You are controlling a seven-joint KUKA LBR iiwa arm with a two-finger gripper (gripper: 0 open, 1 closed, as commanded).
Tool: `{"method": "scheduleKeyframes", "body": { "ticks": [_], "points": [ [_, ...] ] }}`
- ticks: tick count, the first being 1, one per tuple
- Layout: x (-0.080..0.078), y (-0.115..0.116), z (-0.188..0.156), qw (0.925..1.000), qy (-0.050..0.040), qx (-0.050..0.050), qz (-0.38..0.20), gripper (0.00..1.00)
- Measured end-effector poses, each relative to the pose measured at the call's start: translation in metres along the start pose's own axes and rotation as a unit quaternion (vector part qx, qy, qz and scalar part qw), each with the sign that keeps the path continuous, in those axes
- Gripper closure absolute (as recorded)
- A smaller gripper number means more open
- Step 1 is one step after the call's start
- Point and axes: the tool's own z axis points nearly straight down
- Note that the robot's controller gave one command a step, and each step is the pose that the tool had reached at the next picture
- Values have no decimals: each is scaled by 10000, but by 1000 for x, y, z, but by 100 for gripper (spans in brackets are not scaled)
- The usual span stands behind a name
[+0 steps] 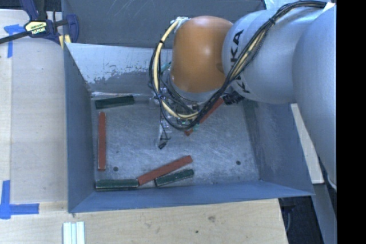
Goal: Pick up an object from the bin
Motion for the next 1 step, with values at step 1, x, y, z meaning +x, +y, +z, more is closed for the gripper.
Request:
{"method": "scheduleKeyframes", "body": {
  "ticks": [1],
  "points": [
    [-3, -25, 71, 9998, -8, 6, 220, 0]
  ]
}}
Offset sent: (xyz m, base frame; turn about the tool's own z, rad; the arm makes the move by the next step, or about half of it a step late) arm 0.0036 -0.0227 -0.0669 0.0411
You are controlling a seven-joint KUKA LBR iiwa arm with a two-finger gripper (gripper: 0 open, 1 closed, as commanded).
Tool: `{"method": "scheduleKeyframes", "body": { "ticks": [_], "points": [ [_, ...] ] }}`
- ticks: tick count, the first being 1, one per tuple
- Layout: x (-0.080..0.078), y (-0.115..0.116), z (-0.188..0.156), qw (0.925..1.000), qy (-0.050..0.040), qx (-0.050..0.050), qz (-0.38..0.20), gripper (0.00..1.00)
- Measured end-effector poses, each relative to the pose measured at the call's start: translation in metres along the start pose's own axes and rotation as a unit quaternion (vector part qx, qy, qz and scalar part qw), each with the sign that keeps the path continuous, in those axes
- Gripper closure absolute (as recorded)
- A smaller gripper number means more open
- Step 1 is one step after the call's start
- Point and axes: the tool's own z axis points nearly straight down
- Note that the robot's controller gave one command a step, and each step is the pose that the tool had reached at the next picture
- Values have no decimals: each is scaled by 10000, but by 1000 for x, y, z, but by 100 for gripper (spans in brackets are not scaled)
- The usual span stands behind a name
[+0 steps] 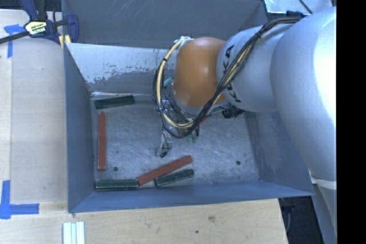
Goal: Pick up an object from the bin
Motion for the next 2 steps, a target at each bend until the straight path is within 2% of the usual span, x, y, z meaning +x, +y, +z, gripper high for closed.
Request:
{"method": "scheduleKeyframes", "body": {
  "ticks": [1, 2],
  "points": [
    [19, 1, -2, 9999, -25, -7, -104, 0],
    [26, -43, -92, 9940, -66, 2, -1091, 0]
  ]
}}
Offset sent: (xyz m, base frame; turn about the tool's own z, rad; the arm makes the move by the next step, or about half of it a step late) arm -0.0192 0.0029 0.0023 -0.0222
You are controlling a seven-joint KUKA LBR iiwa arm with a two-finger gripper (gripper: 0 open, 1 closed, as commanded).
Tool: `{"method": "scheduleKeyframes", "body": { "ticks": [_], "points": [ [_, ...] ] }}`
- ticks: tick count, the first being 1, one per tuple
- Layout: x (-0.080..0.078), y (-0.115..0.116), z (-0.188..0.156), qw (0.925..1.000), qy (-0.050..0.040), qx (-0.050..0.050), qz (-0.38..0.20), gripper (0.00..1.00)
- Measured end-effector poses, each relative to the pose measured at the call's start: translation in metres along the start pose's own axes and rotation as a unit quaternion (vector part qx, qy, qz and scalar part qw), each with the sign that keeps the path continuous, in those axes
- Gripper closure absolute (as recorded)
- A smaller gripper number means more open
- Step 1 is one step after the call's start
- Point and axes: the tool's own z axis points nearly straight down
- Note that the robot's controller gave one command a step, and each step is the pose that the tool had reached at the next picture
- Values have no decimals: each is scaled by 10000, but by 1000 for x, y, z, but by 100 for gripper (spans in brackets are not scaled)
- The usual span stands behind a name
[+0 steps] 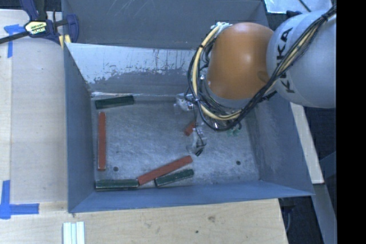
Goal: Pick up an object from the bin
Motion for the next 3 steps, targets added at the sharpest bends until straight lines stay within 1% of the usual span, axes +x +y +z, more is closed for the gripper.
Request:
{"method": "scheduleKeyframes", "body": {
  "ticks": [1, 2, 3],
  "points": [
    [18, -18, 91, 9905, 63, -9, 1370, 0],
    [7, -107, -1, 9927, -16, 23, 1210, 0],
    [-23, -77, 33, 9740, 26, -7, 2267, 0]
  ]
}}
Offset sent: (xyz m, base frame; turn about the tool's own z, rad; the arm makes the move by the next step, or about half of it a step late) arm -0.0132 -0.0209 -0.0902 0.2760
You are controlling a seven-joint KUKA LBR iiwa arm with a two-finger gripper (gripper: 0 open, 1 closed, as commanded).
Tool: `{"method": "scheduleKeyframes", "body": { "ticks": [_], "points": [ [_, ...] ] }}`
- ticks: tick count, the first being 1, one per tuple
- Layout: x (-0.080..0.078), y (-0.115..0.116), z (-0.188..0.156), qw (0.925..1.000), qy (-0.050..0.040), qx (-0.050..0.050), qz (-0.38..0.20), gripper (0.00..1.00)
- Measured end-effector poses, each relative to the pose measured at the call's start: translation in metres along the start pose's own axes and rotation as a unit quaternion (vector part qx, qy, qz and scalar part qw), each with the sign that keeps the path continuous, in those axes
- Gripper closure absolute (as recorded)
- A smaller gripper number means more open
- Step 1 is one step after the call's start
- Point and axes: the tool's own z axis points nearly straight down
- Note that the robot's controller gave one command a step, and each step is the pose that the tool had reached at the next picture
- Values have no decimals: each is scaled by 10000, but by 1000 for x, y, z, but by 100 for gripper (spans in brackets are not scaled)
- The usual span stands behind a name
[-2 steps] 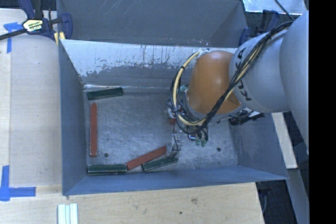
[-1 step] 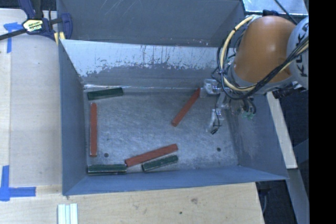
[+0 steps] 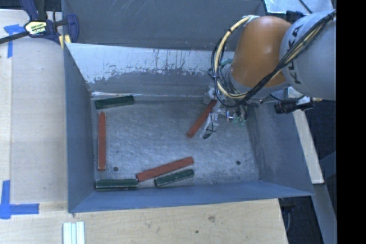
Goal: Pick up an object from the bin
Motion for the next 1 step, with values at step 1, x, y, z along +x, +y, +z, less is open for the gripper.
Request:
{"method": "scheduleKeyframes", "body": {
  "ticks": [1],
  "points": [
    [-1, -1, -1, 10000, -8, 4, 10, 100]
  ]
}}
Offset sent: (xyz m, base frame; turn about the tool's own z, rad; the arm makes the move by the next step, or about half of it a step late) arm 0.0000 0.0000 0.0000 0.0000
